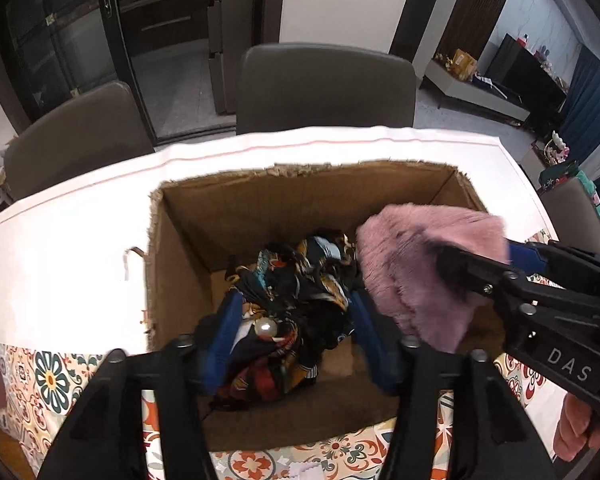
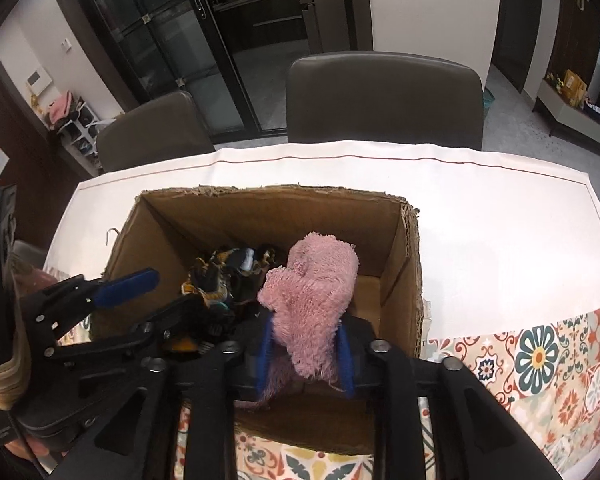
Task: Organize soft objects
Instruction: 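Lower the scarf and towel into the box and open both tools, then move both tools back from the box down toward the pouch and hair tie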
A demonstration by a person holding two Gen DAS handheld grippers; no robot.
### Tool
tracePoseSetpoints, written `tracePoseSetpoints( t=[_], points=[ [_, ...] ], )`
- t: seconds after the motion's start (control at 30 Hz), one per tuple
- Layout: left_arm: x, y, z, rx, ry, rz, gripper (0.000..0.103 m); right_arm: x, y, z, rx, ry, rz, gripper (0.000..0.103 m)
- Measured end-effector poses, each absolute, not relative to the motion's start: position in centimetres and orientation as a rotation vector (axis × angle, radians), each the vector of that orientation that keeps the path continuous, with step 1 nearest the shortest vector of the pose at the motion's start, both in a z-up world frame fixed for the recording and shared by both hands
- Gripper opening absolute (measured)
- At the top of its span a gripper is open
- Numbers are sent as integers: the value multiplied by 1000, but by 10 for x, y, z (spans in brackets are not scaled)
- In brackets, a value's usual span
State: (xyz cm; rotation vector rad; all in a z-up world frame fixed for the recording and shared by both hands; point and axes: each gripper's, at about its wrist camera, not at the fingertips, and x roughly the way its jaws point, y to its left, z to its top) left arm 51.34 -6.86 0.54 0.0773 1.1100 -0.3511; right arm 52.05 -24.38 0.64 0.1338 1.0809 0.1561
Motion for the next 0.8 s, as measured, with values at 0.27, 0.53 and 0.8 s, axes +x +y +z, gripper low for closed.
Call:
tracePoseSetpoints(
  t=[0.27,0.53,0.8],
  points=[
    [496,-53,44,82,990,-259,69,508,-241,37,77,986,95,53],
    [454,-40,73,67,882,-228,69,468,-240,69,43,904,47,54],
    [391,-33,92,82,754,-218,77,397,-234,95,8,776,4,64]
  ],
)
